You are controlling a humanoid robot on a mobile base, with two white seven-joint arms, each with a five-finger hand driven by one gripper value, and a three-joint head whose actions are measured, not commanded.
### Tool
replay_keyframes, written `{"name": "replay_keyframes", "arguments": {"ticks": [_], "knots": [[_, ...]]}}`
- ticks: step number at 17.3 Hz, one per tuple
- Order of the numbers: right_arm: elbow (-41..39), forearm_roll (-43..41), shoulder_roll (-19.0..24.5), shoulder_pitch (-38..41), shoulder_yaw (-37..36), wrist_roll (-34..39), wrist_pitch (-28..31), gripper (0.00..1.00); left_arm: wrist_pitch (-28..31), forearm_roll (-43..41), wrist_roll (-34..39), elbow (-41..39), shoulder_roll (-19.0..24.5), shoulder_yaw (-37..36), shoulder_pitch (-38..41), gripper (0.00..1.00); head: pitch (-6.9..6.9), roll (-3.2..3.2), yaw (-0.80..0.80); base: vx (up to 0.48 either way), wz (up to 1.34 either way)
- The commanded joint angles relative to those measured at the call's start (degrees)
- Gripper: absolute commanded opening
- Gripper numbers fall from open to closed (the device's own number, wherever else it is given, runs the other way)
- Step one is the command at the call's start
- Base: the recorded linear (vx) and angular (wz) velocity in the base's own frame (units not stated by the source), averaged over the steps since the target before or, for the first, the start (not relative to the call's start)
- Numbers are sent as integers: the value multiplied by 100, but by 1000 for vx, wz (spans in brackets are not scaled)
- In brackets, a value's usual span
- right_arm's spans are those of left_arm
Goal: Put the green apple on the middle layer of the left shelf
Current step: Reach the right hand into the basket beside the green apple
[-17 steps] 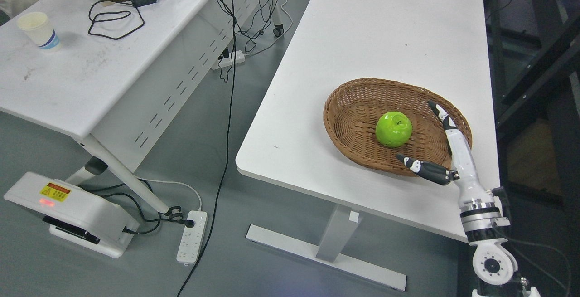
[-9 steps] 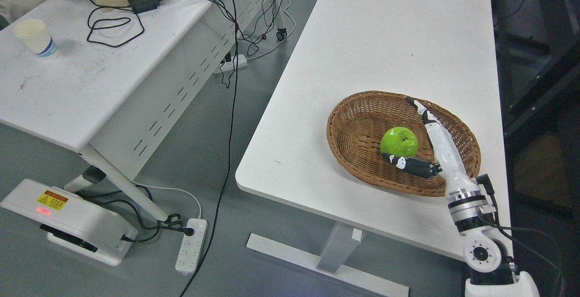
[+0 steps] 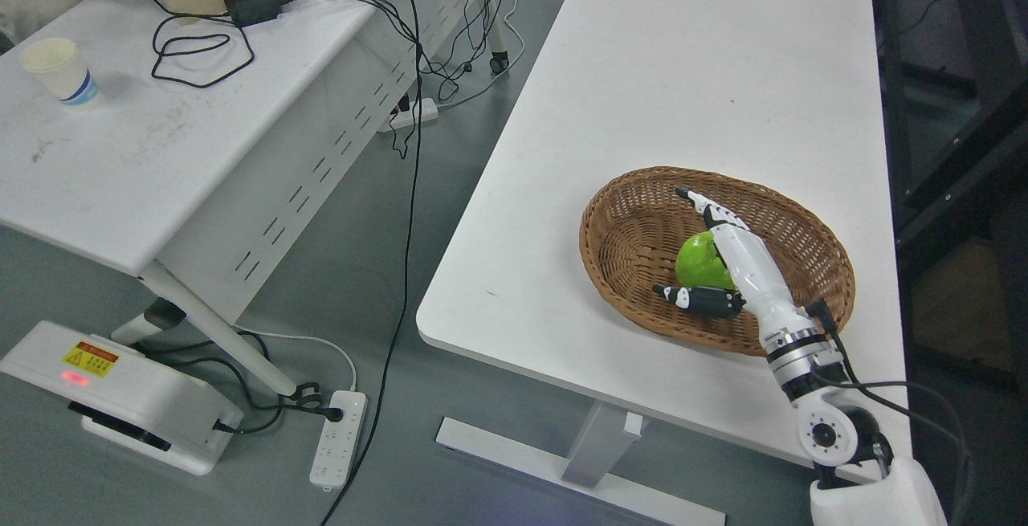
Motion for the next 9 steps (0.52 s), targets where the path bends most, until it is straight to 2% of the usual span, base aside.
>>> {"name": "replay_keyframes", "arguments": {"ticks": [1, 9], "knots": [[401, 121, -214, -311, 350, 5, 32, 100, -3, 0, -2, 0, 100, 0, 0, 100, 0, 0, 0, 0, 0], [788, 130, -759, -637, 359, 49, 164, 100, -3, 0, -2, 0, 100, 0, 0, 100, 0, 0, 0, 0, 0]]}}
